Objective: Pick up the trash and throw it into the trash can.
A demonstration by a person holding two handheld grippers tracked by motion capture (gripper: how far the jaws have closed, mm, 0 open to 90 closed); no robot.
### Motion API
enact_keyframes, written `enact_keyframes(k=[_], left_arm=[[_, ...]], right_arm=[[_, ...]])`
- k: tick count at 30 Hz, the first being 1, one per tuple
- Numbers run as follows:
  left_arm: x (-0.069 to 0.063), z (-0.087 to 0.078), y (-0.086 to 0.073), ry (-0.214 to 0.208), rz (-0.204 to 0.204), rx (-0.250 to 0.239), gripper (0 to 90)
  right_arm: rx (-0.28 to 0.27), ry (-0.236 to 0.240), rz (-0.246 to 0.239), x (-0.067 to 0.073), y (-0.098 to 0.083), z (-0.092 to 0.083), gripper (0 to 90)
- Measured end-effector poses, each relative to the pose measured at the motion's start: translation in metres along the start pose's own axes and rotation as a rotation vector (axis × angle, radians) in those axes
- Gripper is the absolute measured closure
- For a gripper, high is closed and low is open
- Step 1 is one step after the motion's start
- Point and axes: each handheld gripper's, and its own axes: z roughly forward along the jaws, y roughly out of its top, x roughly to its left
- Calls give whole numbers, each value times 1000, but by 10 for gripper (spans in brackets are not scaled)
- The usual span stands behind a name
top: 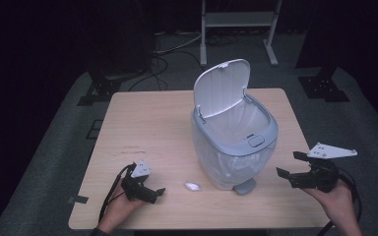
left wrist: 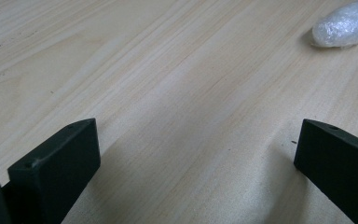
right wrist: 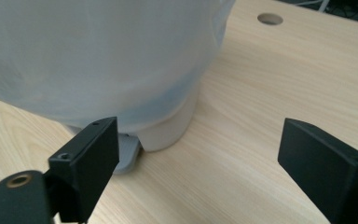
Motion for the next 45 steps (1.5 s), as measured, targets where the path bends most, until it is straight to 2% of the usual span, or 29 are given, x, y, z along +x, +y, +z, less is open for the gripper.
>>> enact_keyframes(k=[5,8,28,37,45], left_arm=[[0,0,0,1,-1,0,0],[0,0,0,1,-1,0,0],[0,0,0,2,-2,-2,0],[0,0,0,2,-2,-2,0],[0,0,0,2,-2,-2,0]], right_arm=[[11,1,-4,-3,-11,8,77],[28,-8,-3,-6,-18,14,17],[100,-52,-2,-14,-45,42,0],[163,-66,-13,-15,-57,56,0],[169,-80,-14,-18,-65,62,0]])
